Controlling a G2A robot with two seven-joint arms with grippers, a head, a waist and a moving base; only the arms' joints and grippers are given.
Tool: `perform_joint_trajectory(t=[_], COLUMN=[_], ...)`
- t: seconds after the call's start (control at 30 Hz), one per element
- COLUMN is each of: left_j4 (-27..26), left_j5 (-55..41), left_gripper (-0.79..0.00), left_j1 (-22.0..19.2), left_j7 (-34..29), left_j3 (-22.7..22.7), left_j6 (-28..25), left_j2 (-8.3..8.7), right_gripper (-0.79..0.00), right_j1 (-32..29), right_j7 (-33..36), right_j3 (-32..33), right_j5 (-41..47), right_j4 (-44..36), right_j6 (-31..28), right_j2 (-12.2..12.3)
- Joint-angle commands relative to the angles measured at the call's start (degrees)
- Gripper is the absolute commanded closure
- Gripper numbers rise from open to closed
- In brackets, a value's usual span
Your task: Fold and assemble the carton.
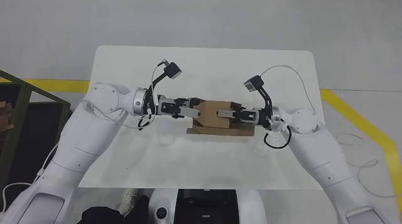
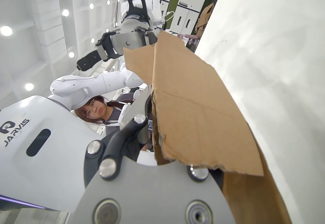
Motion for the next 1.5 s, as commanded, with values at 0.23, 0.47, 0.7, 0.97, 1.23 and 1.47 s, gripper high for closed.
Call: perform_joint_trajectory(t=[0.23,0.47,0.7,0.97,1.23,1.47], left_j4=[0.9,0.6,0.1,0.1,1.9,2.2], left_j5=[0.4,0.0,0.2,0.5,0.8,2.7], left_gripper=[-0.785,-0.785,-0.785,-0.785,-0.785,-0.785], left_j1=[0.9,1.0,-0.3,-1.8,-3.3,-2.5], left_j7=[0.6,0.2,-0.1,-0.6,-0.5,1.7], left_j3=[-2.2,-2.3,-0.9,1.2,3.2,0.8], left_j6=[0.2,0.4,0.8,1.2,1.3,1.0], left_j2=[0.47,0.54,0.26,-0.17,-0.69,-0.21], right_gripper=[0.0,0.0,0.0,0.0,0.0,0.0], right_j1=[-0.8,-0.9,0.1,1.0,1.3,0.8], right_j7=[1.7,3.2,3.4,3.3,3.2,2.5], right_j3=[-0.5,-2.0,-4.0,-5.4,-5.4,-2.8], right_j5=[-0.9,-1.0,-1.8,-2.0,-1.9,-1.1], right_j4=[-2.1,-3.8,-4.0,-3.5,-2.7,-2.2], right_j6=[0.5,1.0,1.9,2.0,2.1,1.5], right_j2=[0.1,-0.1,-0.6,-1.1,-1.2,-0.6])
